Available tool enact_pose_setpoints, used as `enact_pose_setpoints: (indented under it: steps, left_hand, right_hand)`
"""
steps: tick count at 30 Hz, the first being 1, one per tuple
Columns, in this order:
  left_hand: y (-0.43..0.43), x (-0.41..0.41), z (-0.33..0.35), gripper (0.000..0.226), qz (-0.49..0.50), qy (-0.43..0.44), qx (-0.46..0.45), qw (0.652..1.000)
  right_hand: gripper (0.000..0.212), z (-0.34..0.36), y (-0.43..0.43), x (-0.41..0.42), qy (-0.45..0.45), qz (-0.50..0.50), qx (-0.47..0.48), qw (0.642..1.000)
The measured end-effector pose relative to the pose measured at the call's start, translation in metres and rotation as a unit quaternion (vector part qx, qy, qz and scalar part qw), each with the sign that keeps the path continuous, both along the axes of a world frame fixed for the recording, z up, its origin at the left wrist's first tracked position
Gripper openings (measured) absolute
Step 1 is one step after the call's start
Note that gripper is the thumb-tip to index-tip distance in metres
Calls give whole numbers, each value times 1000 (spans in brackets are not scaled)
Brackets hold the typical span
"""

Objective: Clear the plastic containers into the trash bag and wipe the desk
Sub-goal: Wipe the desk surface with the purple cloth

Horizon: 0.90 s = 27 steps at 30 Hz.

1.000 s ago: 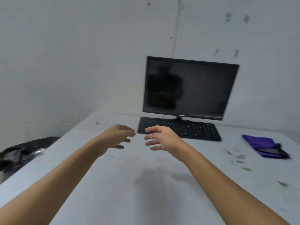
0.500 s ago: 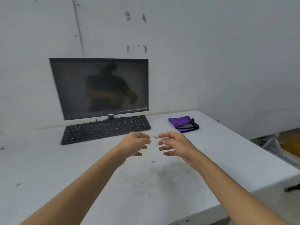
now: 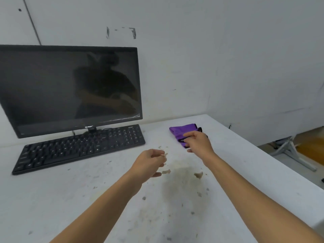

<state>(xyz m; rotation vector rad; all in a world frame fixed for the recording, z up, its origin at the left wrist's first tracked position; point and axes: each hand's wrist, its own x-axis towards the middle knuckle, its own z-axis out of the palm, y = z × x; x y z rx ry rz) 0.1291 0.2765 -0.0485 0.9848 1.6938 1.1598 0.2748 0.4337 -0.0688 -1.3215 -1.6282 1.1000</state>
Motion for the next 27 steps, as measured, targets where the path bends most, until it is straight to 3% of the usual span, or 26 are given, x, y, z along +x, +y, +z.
enact_pose_setpoints:
  steps: [4, 8, 10, 14, 19, 23, 27]
  left_hand:
    - [26, -9, 3, 26, -3, -15, 7, 1000]
    - [35, -29, 11, 24, 1, -5, 18, 1000]
    - [35, -42, 12, 24, 0, -3, 18, 1000]
    - [30, -55, 7, 24, 16, -15, 7, 1000]
    - [23, -40, 9, 27, 16, -45, -9, 999]
    - [17, -15, 22, 38, 14, -81, 3, 997]
    - [2, 5, 36, 76, 33, -43, 27, 998]
  right_hand:
    - [24, -11, 58, -33, -195, 18, 106, 975]
    - [41, -26, 102, -54, -355, 36, 157, 921]
    - [41, -37, 115, -56, -377, 24, 152, 913]
    - [12, -32, 124, -51, -311, 4, 126, 942]
    - [21, 10, 92, -26, -64, -34, 28, 997]
    - [15, 51, 30, -4, 117, 13, -50, 992]
    - [11, 79, -42, 19, 223, 77, -146, 961]
